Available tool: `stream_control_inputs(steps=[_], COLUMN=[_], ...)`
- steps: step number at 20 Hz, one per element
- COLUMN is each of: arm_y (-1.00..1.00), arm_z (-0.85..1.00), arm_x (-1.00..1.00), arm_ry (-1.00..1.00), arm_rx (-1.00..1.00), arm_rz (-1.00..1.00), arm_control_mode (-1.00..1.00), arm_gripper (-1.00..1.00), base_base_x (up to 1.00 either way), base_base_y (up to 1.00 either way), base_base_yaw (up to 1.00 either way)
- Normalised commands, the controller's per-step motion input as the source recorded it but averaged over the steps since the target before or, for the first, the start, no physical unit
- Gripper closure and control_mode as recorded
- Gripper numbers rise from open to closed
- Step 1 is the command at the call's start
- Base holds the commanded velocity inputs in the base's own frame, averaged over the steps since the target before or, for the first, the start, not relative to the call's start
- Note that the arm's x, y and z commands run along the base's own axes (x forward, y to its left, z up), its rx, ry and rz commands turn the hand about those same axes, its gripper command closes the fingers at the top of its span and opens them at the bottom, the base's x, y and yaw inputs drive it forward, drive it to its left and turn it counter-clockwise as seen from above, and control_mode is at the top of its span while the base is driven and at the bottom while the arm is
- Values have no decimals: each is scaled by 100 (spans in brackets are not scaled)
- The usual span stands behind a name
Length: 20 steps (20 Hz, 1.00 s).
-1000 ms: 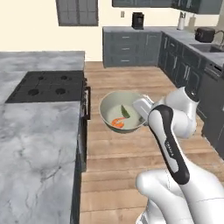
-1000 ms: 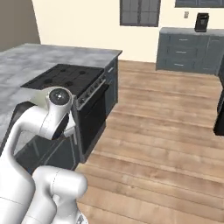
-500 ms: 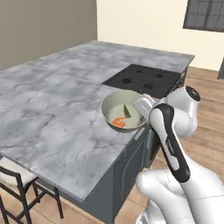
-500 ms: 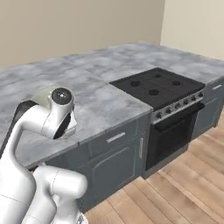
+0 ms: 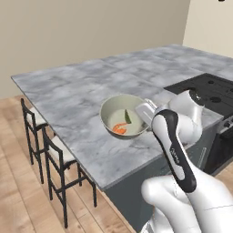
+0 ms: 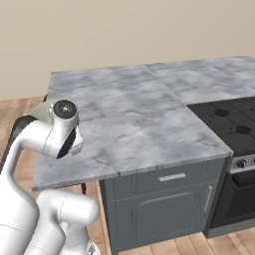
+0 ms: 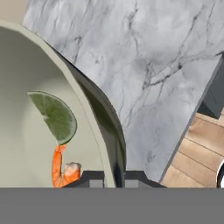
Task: The microwave is finished heating the shrimp and lemon wedge. Take the bowl containing the food and place it on the dining counter.
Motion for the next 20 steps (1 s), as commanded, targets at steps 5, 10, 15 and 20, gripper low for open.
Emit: stream_control_inputs(steps=[5,10,15,20], arm_y=[-81,3,0,19], arm_z=[-1,-29,-52,-73], arm_x=[75,100,96,74], arm_ry=[12,35,40,11], arm_rx=[15,3,6,-1], arm_rz=[16,-10,-3,0], arm_control_mode=[-100,-100,-100,-100], arm_gripper=[100,100,100,100], base_base_x=[0,0,0,0], base_base_y=[0,0,0,0], base_base_yaw=[0,0,0,0])
